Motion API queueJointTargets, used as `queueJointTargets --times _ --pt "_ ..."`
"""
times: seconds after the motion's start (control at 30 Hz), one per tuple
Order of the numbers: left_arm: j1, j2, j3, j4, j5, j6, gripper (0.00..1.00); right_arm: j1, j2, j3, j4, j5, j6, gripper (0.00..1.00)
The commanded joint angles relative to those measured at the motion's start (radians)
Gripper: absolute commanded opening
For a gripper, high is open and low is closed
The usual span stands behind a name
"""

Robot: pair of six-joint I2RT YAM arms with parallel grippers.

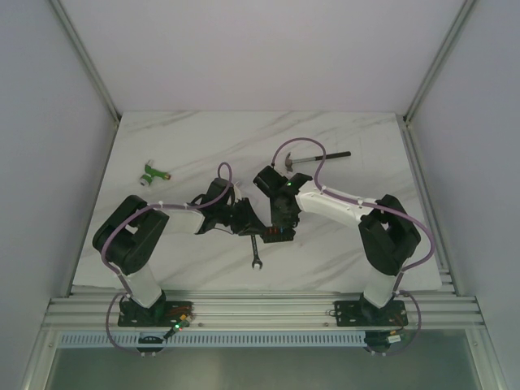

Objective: Snap on the fuse box
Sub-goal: Adjust the fuse in the fuse box base.

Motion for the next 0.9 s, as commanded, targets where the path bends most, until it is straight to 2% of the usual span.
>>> queueJointTargets --times 0.0,0.43,0.73,0.87 --pt "0.001 0.050 -0.021 -0.130 -0.089 0.041 0.32 0.006 0.006 0.017 -0.024 0.038 0.019 0.22" --pt "0.001 0.054 -0.021 -0.130 -0.088 0.040 0.32 0.016 0.044 0.024 -0.035 0.031 -0.001 0.18" --pt "0.001 0.056 -0.020 -0.130 -0.087 0.040 0.32 0.027 0.064 0.048 -0.045 0.031 -0.015 0.12" --pt "0.001 0.057 -0.020 -0.130 -0.088 0.041 0.32 0.027 0.076 0.047 -0.053 0.035 -0.020 0.02"
